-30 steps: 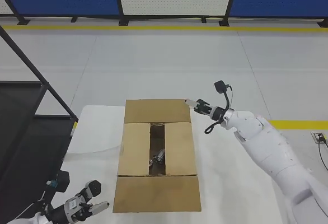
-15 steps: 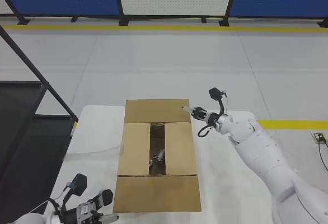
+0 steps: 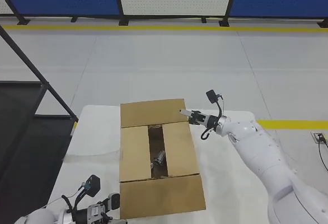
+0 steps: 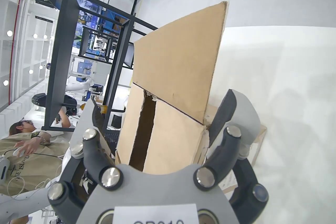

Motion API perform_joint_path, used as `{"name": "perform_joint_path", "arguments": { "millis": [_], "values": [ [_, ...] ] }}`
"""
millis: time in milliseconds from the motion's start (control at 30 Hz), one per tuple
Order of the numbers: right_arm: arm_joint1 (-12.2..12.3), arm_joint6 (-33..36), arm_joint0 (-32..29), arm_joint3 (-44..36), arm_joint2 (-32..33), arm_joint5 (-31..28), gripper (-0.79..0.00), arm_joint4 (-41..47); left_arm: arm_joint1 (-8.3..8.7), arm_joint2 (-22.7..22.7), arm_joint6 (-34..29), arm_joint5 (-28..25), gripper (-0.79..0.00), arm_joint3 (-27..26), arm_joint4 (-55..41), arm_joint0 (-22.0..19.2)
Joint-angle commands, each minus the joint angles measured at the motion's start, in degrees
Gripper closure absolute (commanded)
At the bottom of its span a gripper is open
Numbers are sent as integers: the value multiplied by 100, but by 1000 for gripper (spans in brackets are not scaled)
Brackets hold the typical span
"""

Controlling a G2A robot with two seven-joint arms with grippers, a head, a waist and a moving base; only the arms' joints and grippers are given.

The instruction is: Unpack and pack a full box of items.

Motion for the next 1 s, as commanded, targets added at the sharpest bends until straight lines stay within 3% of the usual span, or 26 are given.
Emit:
{"name": "perform_joint_path", "arguments": {
  "millis": [0, 200, 767, 967],
  "values": [
    [3, 143, 6, 0, 18, -27, -785, 23, 6, -10, 38, -15, -785, 26, -47, -10],
    [37, 931, 78, 74, 119, -105, -785, 99, 47, -105, 148, -81, -785, 104, -255, 4],
    [128, 2059, 135, 102, 373, -106, -785, 50, 169, -448, 565, -95, -785, 200, -475, 99],
    [142, 1609, 93, 102, 536, 8, -785, 164, 203, -536, 692, -120, -785, 225, -587, 123]
  ]
}}
